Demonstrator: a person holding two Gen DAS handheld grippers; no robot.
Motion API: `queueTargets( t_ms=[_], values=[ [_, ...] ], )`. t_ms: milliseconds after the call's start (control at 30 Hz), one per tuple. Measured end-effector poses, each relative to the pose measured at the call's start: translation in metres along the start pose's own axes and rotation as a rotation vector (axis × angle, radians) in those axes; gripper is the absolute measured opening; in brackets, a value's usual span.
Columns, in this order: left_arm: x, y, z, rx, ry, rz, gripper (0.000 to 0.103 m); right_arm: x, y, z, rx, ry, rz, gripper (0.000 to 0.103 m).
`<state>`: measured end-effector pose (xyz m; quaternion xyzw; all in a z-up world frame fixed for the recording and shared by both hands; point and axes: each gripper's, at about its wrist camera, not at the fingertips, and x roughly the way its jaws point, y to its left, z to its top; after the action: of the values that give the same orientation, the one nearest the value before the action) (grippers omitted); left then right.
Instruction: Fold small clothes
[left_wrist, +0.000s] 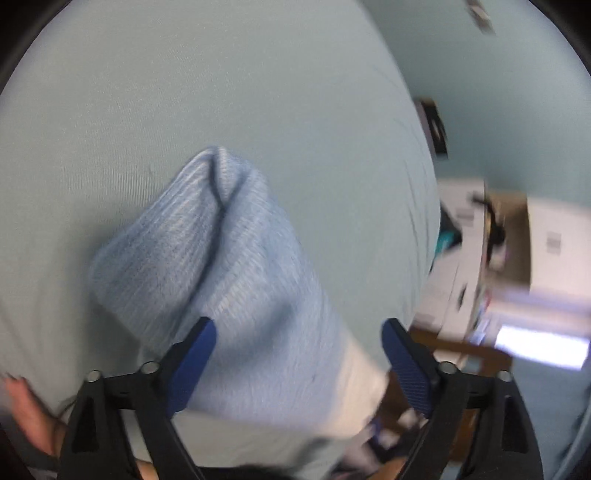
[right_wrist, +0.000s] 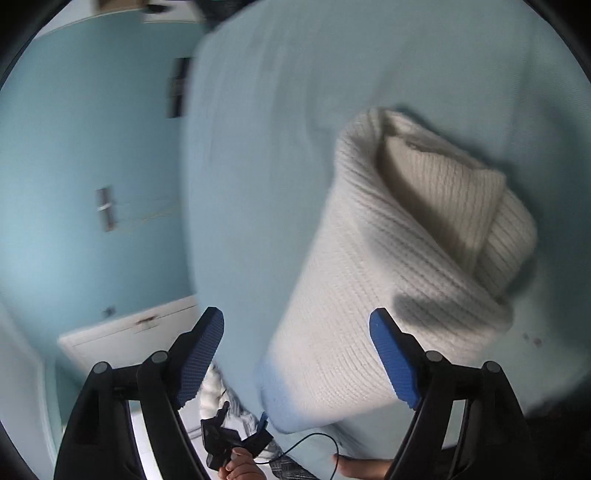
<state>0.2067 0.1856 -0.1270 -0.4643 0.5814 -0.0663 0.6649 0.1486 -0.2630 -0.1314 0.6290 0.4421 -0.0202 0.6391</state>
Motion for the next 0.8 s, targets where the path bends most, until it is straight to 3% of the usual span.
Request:
queueTargets(
  t_ms=[33,167,200,267,367,433,500,533,567,667,700,800],
  values=[
    [-0.006,-0.007,-0.006,0.062,-0.038,0.046,0.102,-0.003,0.002,-0.001,-0.072,-0.033,-0.016,0.079],
    [0.001,-0.035,-0.028,0.363,-0.229,0.381,0.103,-0.018,0.004,-0.004,-0.230,-0.314,-0.242,0.079],
    [0.008,-0.038,-0.032,0.440,-0.241,0.462,0.103,-0.015,0.001,-0.006,-0.259,-0.342,-0.293,0.079],
    [0.034,-0.041,-0.038,0.558,-0.189,0.572,0.103,0.000,-0.003,-0.002,-0.281,-0.313,-0.367,0.077],
    [0.061,-0.039,-0.042,0.597,-0.132,0.604,0.102,0.018,-0.006,-0.003,-0.389,-0.236,-0.387,0.061],
    [0.071,-0.034,-0.043,0.631,-0.125,0.643,0.103,0.042,0.005,-0.002,-0.503,-0.174,-0.442,0.058],
    [0.090,-0.036,-0.041,0.651,-0.123,0.662,0.103,0.065,0.002,-0.001,-0.531,-0.143,-0.553,0.032],
    [0.091,-0.034,-0.039,0.646,-0.124,0.650,0.103,0.070,-0.001,0.001,-0.524,-0.146,-0.558,0.026],
    [0.090,-0.030,-0.035,0.620,-0.122,0.637,0.103,0.066,0.000,0.001,-0.510,-0.169,-0.532,0.017],
    [0.086,-0.030,-0.032,0.575,-0.123,0.626,0.103,0.028,0.000,-0.012,-0.440,-0.290,-0.398,0.013],
    [0.085,-0.029,-0.031,0.573,-0.121,0.623,0.103,0.019,0.003,-0.022,-0.449,-0.343,-0.391,0.013],
    [0.083,-0.029,-0.024,0.557,-0.095,0.603,0.103,0.026,0.007,-0.031,-0.505,-0.429,-0.537,0.011]
  ],
)
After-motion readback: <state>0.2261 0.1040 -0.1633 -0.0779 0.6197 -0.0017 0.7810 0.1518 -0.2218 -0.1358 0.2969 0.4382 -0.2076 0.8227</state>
